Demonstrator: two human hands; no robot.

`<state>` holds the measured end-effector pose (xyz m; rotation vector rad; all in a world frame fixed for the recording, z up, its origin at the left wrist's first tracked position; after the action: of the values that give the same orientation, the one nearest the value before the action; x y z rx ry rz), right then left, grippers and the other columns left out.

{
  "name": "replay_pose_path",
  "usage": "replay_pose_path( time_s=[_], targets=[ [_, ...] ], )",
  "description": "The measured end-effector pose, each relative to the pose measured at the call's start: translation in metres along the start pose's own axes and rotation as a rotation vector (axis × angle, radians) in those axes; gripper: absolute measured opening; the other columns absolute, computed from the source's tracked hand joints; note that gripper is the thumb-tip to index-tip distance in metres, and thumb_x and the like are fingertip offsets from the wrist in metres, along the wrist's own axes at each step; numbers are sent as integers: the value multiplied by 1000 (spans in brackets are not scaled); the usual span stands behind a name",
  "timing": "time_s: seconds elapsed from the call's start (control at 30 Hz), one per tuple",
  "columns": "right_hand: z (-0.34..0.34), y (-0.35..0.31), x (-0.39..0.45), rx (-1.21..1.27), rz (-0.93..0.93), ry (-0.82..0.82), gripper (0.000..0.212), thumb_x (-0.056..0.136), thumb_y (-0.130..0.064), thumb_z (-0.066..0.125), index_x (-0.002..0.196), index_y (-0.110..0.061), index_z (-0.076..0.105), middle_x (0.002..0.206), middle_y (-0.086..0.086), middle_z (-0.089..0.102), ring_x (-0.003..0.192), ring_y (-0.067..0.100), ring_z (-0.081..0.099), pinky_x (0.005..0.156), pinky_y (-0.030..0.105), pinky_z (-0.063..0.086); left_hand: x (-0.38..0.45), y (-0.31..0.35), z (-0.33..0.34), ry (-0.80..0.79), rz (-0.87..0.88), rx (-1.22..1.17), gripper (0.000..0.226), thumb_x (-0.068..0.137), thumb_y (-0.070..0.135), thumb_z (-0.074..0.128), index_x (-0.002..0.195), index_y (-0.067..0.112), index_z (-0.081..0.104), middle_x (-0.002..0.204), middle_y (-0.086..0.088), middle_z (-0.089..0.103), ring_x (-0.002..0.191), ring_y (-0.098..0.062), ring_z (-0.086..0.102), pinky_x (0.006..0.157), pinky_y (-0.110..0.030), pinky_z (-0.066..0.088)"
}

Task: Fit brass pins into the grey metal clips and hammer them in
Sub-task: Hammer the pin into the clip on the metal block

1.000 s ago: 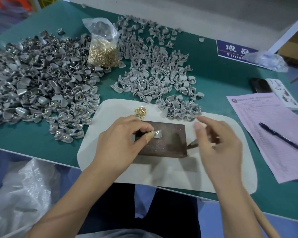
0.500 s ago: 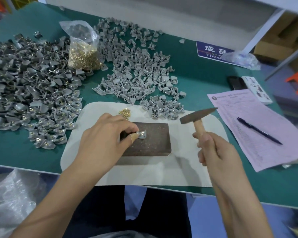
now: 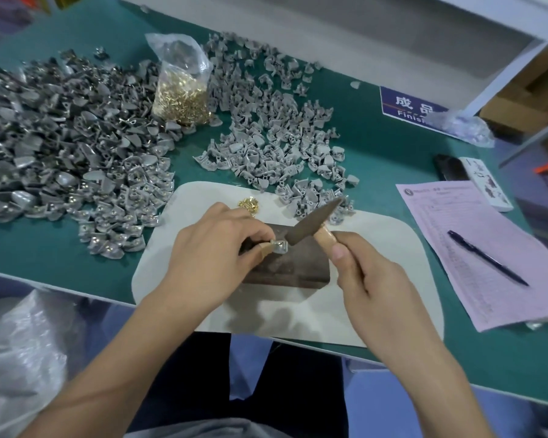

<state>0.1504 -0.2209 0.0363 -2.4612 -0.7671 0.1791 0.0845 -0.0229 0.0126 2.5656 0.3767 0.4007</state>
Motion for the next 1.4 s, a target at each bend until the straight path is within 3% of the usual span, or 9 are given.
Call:
replay_pose_path(
  time_s=[0.2,0.37,0.5,0.77,0.9,1.03,1.17,1.3,1.4],
  targets=[
    [-7,-3,-8,12,-11,152,37,101,-64,30,133,-59,48,87,-19,70,69,18,61,63,41,54,3,1,-2,-7,28,18,9,90,52,64,93,44,66,88,20,60,89,-3,40,58,-17,29],
    [3,-7,-9,-190,-59,177,37,101,-60,31,134,-52,48,84,-14,72,72,20,59,52,33,45,2,1,-2,9,24,20,10,90,53,64,94,44,66,90,20,61,91,-4,43,58,-24,34],
    [-2,-8,-14,-111,-61,285,38,104,-53,38,135,-42,56,96,-13,75,76,17,65,56,37,53,2,1,-1,13,22,13,7,90,51,66,93,44,66,87,21,60,90,-3,41,59,-26,34],
    [-4,-11,-19,-29,-35,359,40,105,-56,34,135,-42,58,90,-14,75,69,14,61,57,30,47,4,-2,0,18,0,-4,7,89,50,67,91,44,66,87,20,61,91,-4,44,62,-27,40],
    [9,-18,-16,-122,-59,224,35,104,-55,38,132,-48,58,89,-15,75,75,19,62,53,33,47,3,-1,0,15,5,4,8,89,49,68,94,43,67,90,18,63,93,-7,48,65,-31,47],
    [-4,-18,-22,3,-65,394,38,105,-52,39,134,-40,61,81,-16,70,59,7,53,53,31,48,3,-2,0,10,-17,-22,5,88,50,67,91,45,68,90,20,63,93,-4,45,62,-25,39],
    [8,-22,-18,-158,-61,250,38,104,-51,39,130,-42,65,86,-12,75,70,19,64,52,30,41,3,-2,1,15,-9,-14,6,88,49,69,94,46,68,89,20,62,93,-7,47,63,-30,45],
    [-4,-15,-23,-41,-38,398,38,105,-47,42,133,-36,65,97,-14,77,78,14,63,58,31,46,4,-4,2,16,-23,-53,5,88,52,69,90,48,66,87,22,61,90,-4,44,62,-28,40],
    [8,-15,-19,-76,6,255,39,104,-54,35,134,-49,59,100,-16,76,80,17,67,62,34,49,4,-3,3,21,-12,-39,6,87,51,70,90,48,66,87,22,61,90,-5,45,61,-28,40]
  ],
)
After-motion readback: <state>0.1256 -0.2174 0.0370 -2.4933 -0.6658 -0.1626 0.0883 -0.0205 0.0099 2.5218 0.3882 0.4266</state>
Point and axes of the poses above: each hand's wrist, its own x-axis towards the middle knuckle, its own z-axis out of the palm, y = z × x, the point moved 8 cm from there along x, towards the middle knuckle
